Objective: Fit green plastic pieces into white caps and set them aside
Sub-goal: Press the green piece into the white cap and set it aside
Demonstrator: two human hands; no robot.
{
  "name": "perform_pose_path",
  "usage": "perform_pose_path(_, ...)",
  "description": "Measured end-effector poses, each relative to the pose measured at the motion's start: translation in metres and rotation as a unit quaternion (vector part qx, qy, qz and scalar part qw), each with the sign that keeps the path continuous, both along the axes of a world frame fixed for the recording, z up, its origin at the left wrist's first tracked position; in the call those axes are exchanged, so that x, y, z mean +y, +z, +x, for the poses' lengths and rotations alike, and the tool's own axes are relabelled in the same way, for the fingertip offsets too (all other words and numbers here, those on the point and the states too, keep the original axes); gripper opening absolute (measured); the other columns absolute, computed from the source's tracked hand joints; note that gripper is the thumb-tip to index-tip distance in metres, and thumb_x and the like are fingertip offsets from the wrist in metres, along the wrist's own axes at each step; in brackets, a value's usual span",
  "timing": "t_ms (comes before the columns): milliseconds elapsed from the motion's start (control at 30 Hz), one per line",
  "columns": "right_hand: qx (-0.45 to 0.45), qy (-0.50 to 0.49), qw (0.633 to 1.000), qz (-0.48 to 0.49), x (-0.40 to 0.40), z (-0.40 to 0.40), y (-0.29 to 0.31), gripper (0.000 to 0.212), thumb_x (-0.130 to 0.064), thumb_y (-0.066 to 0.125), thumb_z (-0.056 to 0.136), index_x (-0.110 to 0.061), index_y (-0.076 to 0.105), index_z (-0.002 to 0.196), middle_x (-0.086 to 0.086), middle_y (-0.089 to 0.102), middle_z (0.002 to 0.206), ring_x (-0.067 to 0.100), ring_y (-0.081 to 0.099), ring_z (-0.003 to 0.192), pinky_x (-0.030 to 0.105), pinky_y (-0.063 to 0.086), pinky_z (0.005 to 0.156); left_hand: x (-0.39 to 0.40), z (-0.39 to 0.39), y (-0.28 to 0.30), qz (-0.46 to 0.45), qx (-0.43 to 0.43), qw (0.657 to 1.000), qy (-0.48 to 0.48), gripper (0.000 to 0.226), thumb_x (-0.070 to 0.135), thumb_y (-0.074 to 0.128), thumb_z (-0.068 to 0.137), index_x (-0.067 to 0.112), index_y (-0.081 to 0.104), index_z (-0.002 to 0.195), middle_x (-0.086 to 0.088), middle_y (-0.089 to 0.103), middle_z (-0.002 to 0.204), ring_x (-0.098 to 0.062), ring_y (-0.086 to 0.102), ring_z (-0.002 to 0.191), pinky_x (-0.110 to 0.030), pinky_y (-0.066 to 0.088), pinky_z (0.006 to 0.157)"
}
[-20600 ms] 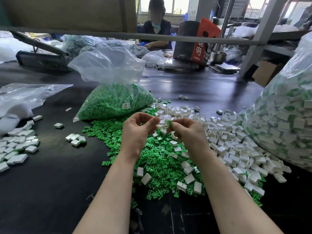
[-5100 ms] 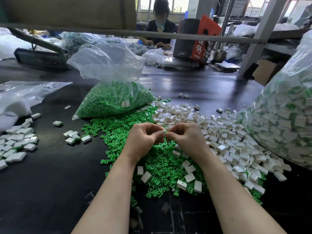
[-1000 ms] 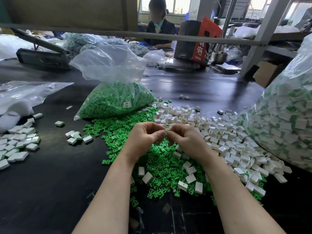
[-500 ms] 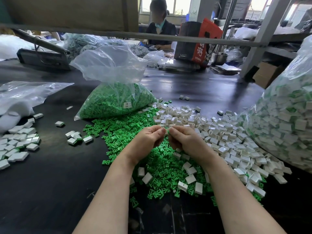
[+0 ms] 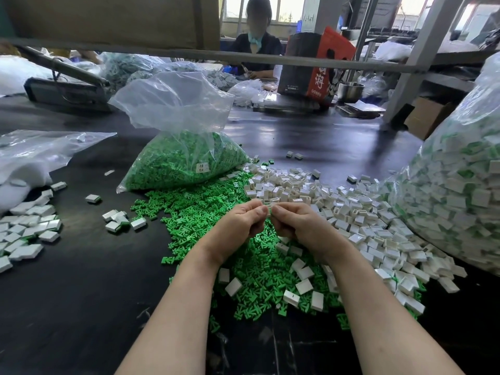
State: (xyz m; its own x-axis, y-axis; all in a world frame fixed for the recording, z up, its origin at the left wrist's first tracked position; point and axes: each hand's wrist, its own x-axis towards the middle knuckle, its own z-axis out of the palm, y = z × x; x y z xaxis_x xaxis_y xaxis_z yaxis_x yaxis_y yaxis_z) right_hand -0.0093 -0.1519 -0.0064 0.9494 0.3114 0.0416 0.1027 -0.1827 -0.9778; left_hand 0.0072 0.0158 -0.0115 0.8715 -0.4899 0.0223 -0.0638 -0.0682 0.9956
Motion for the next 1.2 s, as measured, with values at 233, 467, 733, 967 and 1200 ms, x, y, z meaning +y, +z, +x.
perform_pose_path(233,0.009,0.032,0.999,-0.012,-0.005,0.003,-0.002,0.034,-0.021,0.045,0.104,-0.017,0.054,0.072,-0.009,0.043,0.059,0.007,0.034,0.053,0.014,0.033,0.052,0.0,-0.002,0.003,-0.004,0.012,1.0,-0.019,0.024,0.017,0.04,0.105,0.016,0.063,0.099,0.004,0.04,0.063,0.001,0.036,0.046,-0.008,0.031,0.043)
perform_pose_path(467,0.012,0.043,0.999,-0.026,-0.005,0.003,-0.002,0.029,-0.02,0.044,0.105,-0.014,0.052,0.078,-0.011,0.043,0.06,0.004,0.036,0.054,0.014,0.034,0.053,0.0,-0.005,0.005,-0.009,0.026,0.999,-0.03,0.024,0.014,0.04,0.105,0.019,0.062,0.098,0.022,0.055,0.057,0.006,0.045,0.046,-0.004,0.036,0.046)
perform_pose_path(733,0.008,0.035,0.998,-0.05,-0.005,0.002,-0.001,0.025,-0.02,0.044,0.105,-0.007,0.054,0.085,-0.012,0.044,0.059,0.003,0.038,0.053,0.012,0.035,0.051,0.001,0.0,-0.001,0.002,0.021,1.0,-0.021,0.022,0.017,0.043,0.104,0.019,0.064,0.101,0.014,0.05,0.067,0.003,0.043,0.057,-0.006,0.037,0.052)
perform_pose_path(967,-0.003,0.036,0.998,-0.059,-0.005,0.002,-0.001,0.026,-0.021,0.044,0.105,-0.009,0.054,0.083,-0.011,0.045,0.06,0.005,0.038,0.055,0.013,0.035,0.052,0.003,0.005,-0.007,0.019,0.013,0.999,-0.023,0.022,0.023,0.045,0.104,0.017,0.066,0.109,0.003,0.047,0.078,-0.005,0.043,0.069,-0.015,0.039,0.063)
perform_pose_path(1200,0.0,0.032,0.996,-0.087,-0.007,0.004,-0.004,0.033,-0.022,0.045,0.105,0.01,0.052,0.096,-0.009,0.044,0.062,0.005,0.038,0.056,0.015,0.035,0.053,0.004,0.005,-0.009,0.009,0.016,0.999,-0.029,0.024,0.024,0.047,0.102,0.027,0.071,0.102,0.008,0.053,0.078,-0.005,0.046,0.073,-0.015,0.041,0.069)
